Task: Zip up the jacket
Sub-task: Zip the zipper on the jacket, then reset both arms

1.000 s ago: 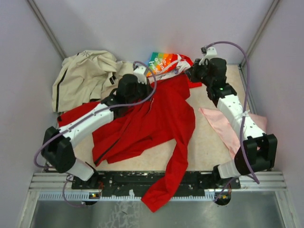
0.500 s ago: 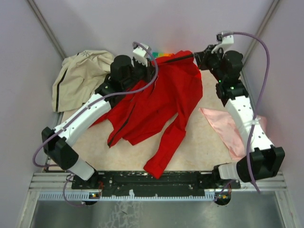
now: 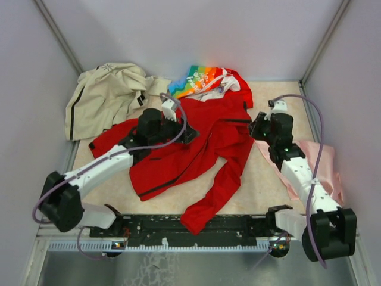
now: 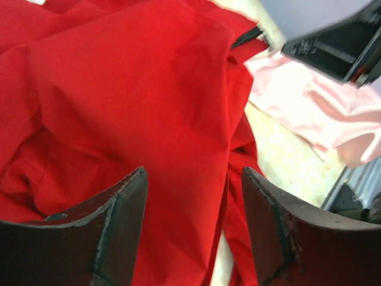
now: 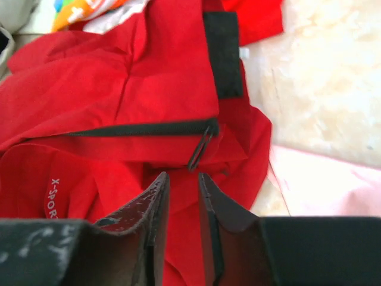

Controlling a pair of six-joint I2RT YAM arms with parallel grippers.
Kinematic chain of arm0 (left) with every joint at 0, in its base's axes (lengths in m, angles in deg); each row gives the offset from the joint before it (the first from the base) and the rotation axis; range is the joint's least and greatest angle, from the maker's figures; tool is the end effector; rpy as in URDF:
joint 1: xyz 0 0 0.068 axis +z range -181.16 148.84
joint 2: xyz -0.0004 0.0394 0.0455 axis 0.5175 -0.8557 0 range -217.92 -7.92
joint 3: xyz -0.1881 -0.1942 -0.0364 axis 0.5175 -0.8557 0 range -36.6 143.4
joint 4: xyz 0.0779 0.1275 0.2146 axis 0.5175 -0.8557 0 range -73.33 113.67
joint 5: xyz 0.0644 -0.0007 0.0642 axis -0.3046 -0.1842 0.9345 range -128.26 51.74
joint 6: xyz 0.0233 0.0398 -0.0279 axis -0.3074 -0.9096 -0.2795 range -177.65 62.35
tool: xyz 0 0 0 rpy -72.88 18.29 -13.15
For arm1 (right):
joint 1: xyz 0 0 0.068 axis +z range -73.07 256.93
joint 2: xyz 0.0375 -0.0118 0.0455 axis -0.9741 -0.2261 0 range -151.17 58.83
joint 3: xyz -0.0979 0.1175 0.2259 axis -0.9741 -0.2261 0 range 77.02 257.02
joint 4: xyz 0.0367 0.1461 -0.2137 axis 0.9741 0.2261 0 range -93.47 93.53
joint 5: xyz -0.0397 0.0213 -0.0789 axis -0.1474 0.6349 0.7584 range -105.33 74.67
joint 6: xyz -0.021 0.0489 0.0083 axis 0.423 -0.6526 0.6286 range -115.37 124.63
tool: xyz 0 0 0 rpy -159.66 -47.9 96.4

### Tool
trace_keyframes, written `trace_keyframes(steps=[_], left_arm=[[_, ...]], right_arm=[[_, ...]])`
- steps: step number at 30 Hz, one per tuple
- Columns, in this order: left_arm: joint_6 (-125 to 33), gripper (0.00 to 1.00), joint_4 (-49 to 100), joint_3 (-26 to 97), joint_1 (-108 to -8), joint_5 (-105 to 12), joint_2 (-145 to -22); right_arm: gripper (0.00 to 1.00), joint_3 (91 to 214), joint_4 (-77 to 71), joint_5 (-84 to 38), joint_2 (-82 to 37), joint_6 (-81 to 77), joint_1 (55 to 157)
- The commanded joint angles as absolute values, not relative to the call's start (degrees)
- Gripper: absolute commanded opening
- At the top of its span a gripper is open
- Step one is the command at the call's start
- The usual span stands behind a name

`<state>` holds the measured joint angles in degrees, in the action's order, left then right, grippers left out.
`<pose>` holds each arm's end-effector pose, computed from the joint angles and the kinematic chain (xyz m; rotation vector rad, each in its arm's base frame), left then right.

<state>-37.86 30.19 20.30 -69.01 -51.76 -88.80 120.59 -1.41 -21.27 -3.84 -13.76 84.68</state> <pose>0.2555 -0.2091 0.2968 0.4763 1.9117 -0.8978 0.2492 0.0376 0.2851 0.1124 1.9561 0.4023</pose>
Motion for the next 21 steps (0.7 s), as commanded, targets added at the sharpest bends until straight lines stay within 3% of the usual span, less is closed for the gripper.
trace_keyframes(steps=[1, 6, 10, 21], left_arm=[[-30.69, 0.76, 31.43, 17.11, -68.39, -44.41, -76.63], [-29.91, 0.9, 20.55, 14.0, -66.8, -35.2, -65.32], [-33.2, 0.92, 10.92, 12.34, -66.71, -30.51, -55.31], [-44.53, 1.0, -0.64, 9.13, -66.68, -15.81, -22.68]], right_arm=[[0.31, 119.71, 0.93, -15.37, 4.55, -13.79, 84.51], [0.54, 118.51, 9.93, -12.53, 13.76, -13.17, 84.49], [0.7, 116.98, 15.39, -9.17, 23.69, -13.46, 84.5], [0.74, 116.03, 24.86, -7.06, 47.16, -10.09, 84.53]])
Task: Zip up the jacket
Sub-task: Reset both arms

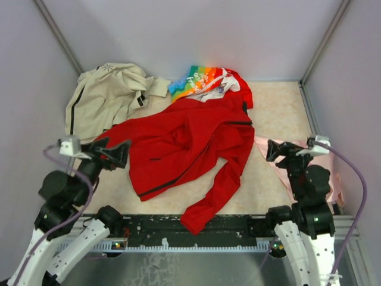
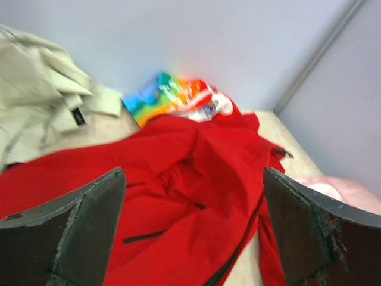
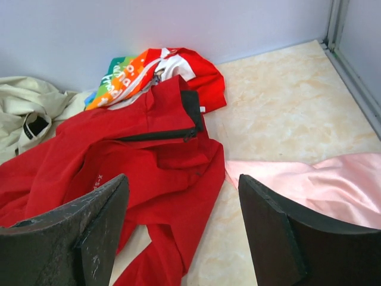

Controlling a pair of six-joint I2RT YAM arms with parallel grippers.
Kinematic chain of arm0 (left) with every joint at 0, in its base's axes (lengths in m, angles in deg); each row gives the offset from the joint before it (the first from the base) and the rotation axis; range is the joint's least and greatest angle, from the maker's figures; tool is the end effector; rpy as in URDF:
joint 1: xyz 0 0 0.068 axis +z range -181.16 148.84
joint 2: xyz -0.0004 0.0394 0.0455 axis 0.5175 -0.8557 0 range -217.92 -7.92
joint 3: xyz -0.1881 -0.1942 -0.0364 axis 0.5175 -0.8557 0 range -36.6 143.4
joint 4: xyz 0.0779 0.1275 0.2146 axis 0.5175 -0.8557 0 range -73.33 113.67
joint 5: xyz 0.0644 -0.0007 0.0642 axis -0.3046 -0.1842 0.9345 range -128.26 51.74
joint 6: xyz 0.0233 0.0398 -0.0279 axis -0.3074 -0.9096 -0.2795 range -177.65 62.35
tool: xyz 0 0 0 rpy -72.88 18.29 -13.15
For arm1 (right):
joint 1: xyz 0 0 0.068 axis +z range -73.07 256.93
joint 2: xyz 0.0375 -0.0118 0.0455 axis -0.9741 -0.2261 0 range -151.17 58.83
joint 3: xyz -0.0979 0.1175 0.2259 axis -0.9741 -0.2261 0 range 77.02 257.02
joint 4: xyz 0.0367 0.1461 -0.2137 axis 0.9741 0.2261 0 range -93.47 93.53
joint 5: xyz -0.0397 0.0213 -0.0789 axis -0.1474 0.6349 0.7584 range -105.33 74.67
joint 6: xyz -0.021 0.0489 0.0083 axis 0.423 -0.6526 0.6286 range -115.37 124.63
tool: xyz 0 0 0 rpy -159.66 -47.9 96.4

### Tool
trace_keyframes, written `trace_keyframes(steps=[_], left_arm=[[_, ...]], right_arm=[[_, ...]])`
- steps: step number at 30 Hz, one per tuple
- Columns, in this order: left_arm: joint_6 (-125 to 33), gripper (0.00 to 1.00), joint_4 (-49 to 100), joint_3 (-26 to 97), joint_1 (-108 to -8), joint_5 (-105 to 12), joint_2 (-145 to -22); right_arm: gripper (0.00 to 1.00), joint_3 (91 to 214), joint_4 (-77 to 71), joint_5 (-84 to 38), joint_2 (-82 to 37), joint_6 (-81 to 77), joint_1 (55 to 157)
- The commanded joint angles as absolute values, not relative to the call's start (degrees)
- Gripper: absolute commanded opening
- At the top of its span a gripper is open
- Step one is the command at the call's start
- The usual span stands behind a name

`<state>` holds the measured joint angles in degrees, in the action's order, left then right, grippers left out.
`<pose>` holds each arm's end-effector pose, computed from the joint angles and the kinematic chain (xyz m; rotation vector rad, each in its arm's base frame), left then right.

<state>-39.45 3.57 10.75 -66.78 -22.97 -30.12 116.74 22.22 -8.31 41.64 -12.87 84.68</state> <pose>0.0703 -0.0389 0.3812 0.0096 1.5110 -0.5601 0.0801 0.0065 0.3348 0.2326 1.6142 0.2392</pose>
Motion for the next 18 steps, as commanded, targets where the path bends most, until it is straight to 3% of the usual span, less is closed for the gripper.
trace_keyframes(steps=[1, 8, 18], left_arm=[[-45.06, 1.0, -0.36, 8.4, -66.67, -14.92, -20.94], [-45.32, 1.0, 0.66, 3.58, -66.69, -12.88, -15.66], [-46.73, 1.0, 0.93, 1.31, -66.09, -15.35, -16.19]], right_arm=[[0.74, 115.38, 24.77, -6.91, 48.84, -9.72, 84.55], [0.75, 113.03, 22.96, -8.2, 55.63, -9.6, 84.53], [0.75, 113.21, 22.51, -9.78, 52.12, -9.08, 84.53]])
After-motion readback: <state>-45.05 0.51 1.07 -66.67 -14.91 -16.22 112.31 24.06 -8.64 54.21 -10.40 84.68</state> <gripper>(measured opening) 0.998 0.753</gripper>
